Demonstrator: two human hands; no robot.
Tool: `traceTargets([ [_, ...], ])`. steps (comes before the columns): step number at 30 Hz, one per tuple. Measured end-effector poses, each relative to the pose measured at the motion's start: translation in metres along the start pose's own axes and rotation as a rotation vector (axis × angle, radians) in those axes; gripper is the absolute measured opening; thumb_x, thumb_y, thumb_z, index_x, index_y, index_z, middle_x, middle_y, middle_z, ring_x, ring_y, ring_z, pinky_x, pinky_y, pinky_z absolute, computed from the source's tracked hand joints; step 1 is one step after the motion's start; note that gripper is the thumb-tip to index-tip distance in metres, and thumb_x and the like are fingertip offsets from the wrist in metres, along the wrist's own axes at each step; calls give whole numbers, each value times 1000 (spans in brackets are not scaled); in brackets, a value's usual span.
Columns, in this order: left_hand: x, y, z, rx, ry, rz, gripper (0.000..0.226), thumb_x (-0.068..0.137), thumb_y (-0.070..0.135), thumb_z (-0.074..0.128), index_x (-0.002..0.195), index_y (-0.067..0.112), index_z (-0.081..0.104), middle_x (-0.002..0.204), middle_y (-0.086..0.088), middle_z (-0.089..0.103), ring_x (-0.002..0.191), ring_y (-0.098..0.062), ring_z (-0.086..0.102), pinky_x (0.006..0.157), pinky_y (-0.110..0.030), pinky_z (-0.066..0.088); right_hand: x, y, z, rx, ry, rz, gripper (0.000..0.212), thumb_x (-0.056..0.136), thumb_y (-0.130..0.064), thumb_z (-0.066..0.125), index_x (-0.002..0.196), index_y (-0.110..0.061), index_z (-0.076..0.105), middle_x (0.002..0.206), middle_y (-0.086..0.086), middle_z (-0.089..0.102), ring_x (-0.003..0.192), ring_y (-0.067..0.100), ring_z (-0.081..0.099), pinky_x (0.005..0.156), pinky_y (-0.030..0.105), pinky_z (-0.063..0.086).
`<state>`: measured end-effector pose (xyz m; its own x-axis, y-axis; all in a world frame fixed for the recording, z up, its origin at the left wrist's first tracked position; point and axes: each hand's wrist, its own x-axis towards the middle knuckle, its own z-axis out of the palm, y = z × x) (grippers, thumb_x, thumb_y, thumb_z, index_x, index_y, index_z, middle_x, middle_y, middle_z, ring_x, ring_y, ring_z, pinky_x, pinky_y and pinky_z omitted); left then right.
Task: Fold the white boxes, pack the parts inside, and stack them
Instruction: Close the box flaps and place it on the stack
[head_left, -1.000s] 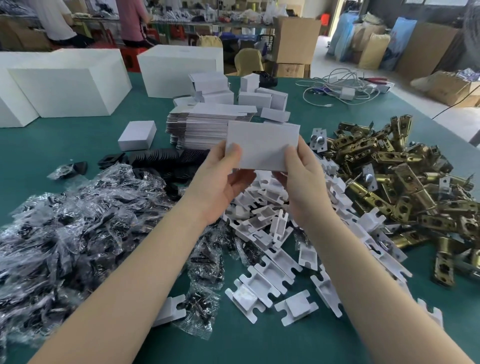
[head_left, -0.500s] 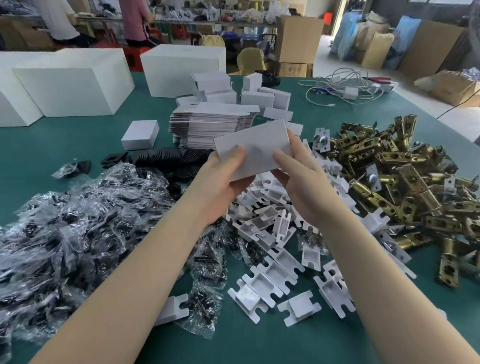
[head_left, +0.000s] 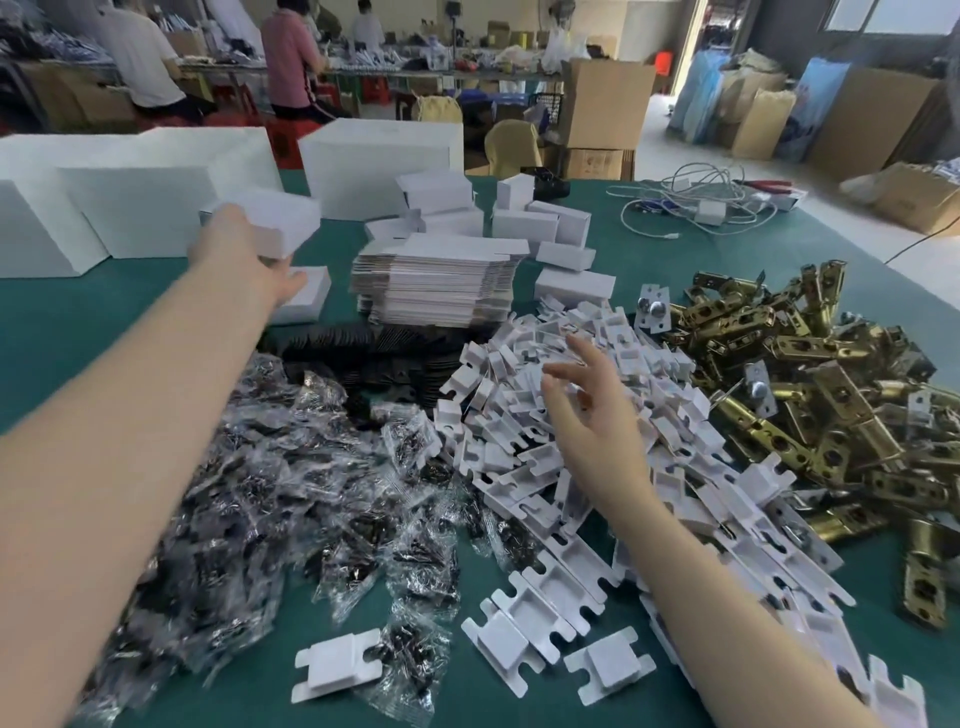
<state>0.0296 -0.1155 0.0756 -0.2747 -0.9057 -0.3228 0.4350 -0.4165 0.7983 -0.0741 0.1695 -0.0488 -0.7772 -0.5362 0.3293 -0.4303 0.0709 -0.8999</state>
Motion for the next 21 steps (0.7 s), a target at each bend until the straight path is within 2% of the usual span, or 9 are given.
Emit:
traceTargets([
  [4,37,-11,-11,169,149,39,37,97,18,55,133,18,48,124,0,63,105,-18,65,60,-30,54,-2,5,5,-2,-35,9,43,96,-34,59,134,-43,41,111,-19,62,95,-11,61,71,5,48],
  [7,62,-23,-22,291,177,118,22,93,15,64,111,9,53,129,-14,60,113,-31,62,50,-18,52,-4,4,6,-13,-37,-5,37,96,-32,60,122,-53,44,106,-20,64,94,-9,62,69,5,48],
  [10,87,-33,-23,326,80,-30,9,102,13,51,94,8,51,143,-16,51,126,-27,55,65,-12,54,-2,4,5,9,-10,-1,40,96,-27,61,115,-57,44,103,-19,65,91,-7,64,67,5,47],
  [12,98,-41,-24,391,111,-14,15,101,12,53,114,4,53,141,-12,54,119,-22,58,55,-18,56,-1,6,5,11,-6,4,37,96,-26,61,118,-51,47,102,-18,66,91,-5,65,68,5,47],
  [14,96,-42,-25,389,145,-2,25,99,12,57,122,4,53,135,-15,56,116,-27,57,79,-10,52,-2,8,5,4,-13,3,34,96,-26,62,122,-44,49,101,-18,66,92,-6,64,72,5,47],
  [16,105,-42,-22,428,103,-10,21,102,9,50,83,0,47,133,-34,50,130,-44,45,100,-7,-5,-2,8,6,-11,-30,-2,33,95,-27,62,120,-45,49,102,-19,66,96,-8,63,76,4,47],
  [17,104,-43,-20,546,93,48,28,103,9,46,76,3,42,137,-36,45,133,-46,40,100,-8,-7,-2,8,6,-14,-34,0,33,95,-27,62,120,-45,49,102,-19,66,97,-8,62,77,3,46],
  [19,88,-46,-15,524,104,60,13,102,10,50,110,1,53,146,-21,42,134,-33,43,100,-13,40,-3,8,5,-7,-27,5,31,95,-29,62,120,-42,50,102,-19,67,97,-9,62,76,3,46],
  [21,63,-43,-2,637,128,149,42,97,13,56,137,11,44,134,-6,49,113,-21,54,87,-25,49,-2,7,5,5,-9,0,27,96,-30,61,118,-43,51,100,-17,67,93,-7,63,74,7,48],
])
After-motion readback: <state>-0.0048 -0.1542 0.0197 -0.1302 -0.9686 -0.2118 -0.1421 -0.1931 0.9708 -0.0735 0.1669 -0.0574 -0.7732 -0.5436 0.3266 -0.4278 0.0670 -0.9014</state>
